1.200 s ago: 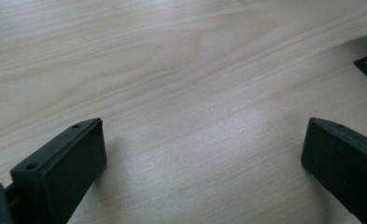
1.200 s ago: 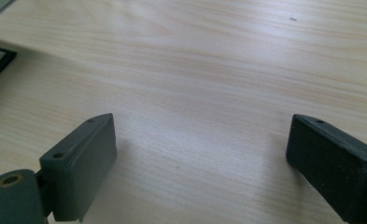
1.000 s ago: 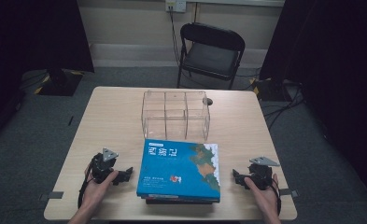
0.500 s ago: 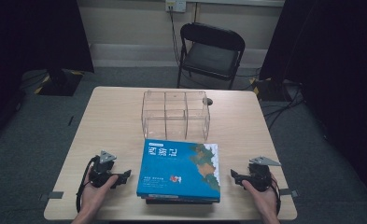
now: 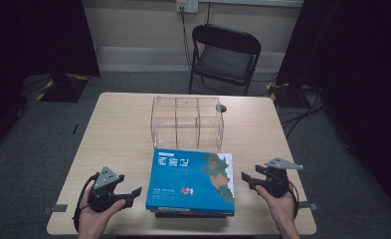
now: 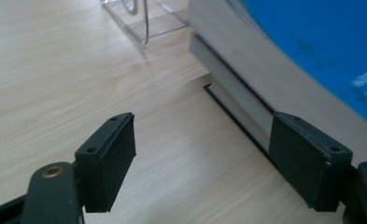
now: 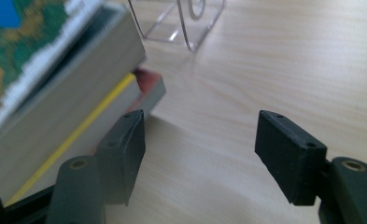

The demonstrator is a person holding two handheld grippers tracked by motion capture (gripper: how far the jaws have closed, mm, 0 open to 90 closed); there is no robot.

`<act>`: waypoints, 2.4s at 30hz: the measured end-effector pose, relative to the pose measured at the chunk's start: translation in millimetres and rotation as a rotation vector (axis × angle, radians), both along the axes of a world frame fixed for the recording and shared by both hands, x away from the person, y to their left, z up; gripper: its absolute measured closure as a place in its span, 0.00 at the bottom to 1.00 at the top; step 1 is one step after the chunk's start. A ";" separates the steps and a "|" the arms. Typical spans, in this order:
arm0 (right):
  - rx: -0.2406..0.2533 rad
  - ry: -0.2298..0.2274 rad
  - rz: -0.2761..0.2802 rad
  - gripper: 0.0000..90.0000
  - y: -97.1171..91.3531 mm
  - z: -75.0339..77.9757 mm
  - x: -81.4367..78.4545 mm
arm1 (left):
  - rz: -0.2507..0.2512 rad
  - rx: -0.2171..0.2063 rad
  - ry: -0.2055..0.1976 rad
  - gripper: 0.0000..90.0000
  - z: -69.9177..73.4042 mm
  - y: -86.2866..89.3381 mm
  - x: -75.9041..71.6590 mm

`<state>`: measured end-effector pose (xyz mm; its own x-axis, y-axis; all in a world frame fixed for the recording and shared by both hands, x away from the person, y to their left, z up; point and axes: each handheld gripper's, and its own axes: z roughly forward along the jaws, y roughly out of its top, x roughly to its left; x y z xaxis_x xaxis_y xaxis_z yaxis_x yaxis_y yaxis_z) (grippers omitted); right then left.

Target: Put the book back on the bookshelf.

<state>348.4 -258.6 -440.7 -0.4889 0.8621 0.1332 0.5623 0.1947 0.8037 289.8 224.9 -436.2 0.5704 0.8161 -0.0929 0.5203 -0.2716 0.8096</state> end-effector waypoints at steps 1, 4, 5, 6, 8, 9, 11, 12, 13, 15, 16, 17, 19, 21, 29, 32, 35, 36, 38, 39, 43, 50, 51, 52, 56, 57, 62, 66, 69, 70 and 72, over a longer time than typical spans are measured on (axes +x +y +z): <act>0.000 0.000 0.000 0.37 0.0 0.0 0.0 | 0.000 0.000 0.000 0.26 0.0 0.0 0.0; 0.004 -0.023 0.013 0.37 4.4 12.8 6.8 | -0.029 -0.013 -0.010 0.27 5.9 -0.9 -8.5; 0.002 -0.034 0.012 0.37 6.7 18.0 9.4 | -0.042 -0.014 -0.010 0.27 6.7 -1.2 -10.3; 0.005 -0.056 0.021 0.37 12.3 29.2 15.6 | -0.053 -0.019 0.004 0.27 7.5 -2.6 -13.3; 0.002 -0.078 0.043 0.36 20.4 40.8 21.9 | -0.064 -0.026 0.011 0.28 7.6 -4.3 -14.0; 0.002 -0.078 0.043 0.36 20.4 40.8 21.9 | -0.064 -0.026 0.011 0.28 7.6 -4.3 -14.0; 0.002 -0.105 0.088 0.37 37.2 54.4 31.4 | -0.094 -0.045 0.021 0.28 8.3 -10.1 -15.3; 0.002 -0.105 0.088 0.37 37.2 54.4 31.4 | -0.094 -0.045 0.021 0.29 8.3 -10.1 -15.3; -0.004 -0.111 0.106 0.38 43.7 57.2 34.5 | -0.093 -0.037 0.015 0.29 9.3 -11.5 -16.8; -0.008 -0.117 0.145 0.41 56.6 60.2 40.8 | -0.094 -0.051 0.002 0.29 12.7 -11.7 -20.3; -0.014 -0.118 0.176 0.42 68.9 60.3 46.1 | -0.103 -0.065 0.008 0.29 15.1 -11.0 -22.1; -0.014 -0.118 0.176 0.42 68.9 60.3 46.1 | -0.112 -0.075 0.011 0.29 16.6 -10.4 -23.7; -0.007 -0.105 0.215 0.43 83.5 57.0 52.4 | -0.133 -0.064 0.007 0.27 18.4 -10.9 -30.3; -0.009 -0.098 0.226 0.43 87.4 55.7 53.9 | -0.150 -0.047 0.012 0.27 15.4 -12.8 -35.1; -0.004 -0.037 0.281 0.43 100.2 37.1 52.6 | -0.198 -0.016 0.035 0.33 1.8 -25.5 -33.2; 0.021 -0.026 0.276 0.44 98.8 27.3 50.4 | -0.207 -0.020 0.098 0.29 -6.3 -24.1 -27.0; 0.030 -0.035 0.276 0.45 96.8 25.0 49.1 | -0.209 -0.003 0.127 0.29 -12.1 -26.2 -25.2; 0.020 -0.041 0.274 0.45 97.7 25.1 48.1 | -0.204 -0.004 0.132 0.29 -12.8 -27.6 -25.5; 0.006 -0.046 0.273 0.45 98.7 25.5 46.8 | -0.207 0.039 0.111 0.38 -13.8 -31.0 -25.8; 0.006 -0.046 0.273 0.45 98.7 25.5 46.8 | -0.200 0.063 0.104 0.38 -13.6 -31.4 -25.5; -0.006 -0.049 0.278 0.45 98.3 25.8 45.8 | -0.208 -0.062 0.170 0.40 -17.7 -29.0 -23.7; 0.000 -0.042 0.288 0.45 97.4 25.7 47.3 | -0.270 -0.100 0.103 0.36 -7.9 -27.7 -21.3; 0.000 -0.042 0.288 0.45 97.4 25.7 47.3 | -0.270 -0.100 0.103 0.34 -7.9 -27.7 -21.3; 0.000 -0.041 0.288 0.45 97.5 25.8 47.5 | -0.271 -0.076 0.106 0.33 -8.3 -30.2 -20.3; -0.001 -0.041 0.293 0.45 96.8 25.7 47.5 | -0.276 -0.047 0.128 0.38 -12.4 -36.1 -21.2; -0.001 -0.041 0.293 0.45 96.8 25.7 47.5 | -0.276 -0.047 0.128 0.39 -12.4 -36.1 -21.2; -0.006 -0.030 0.300 0.46 92.2 26.6 45.5 | -0.223 -0.049 0.125 0.40 -11.4 -30.9 -15.1; 0.022 -0.024 0.303 0.47 83.6 24.2 40.6 | -0.191 -0.103 0.117 0.40 -9.4 -24.9 -7.6; 0.017 -0.021 0.301 0.47 81.0 25.0 35.1 | -0.181 -0.102 0.118 0.39 -9.4 -23.0 -3.1; 0.013 -0.012 0.309 0.47 78.4 25.8 32.9 | -0.177 -0.102 0.120 0.39 -9.3 -22.3 -1.8; 0.010 -0.010 0.311 0.47 77.9 26.1 32.1 | -0.166 -0.093 0.114 0.39 -8.5 -22.1 0.0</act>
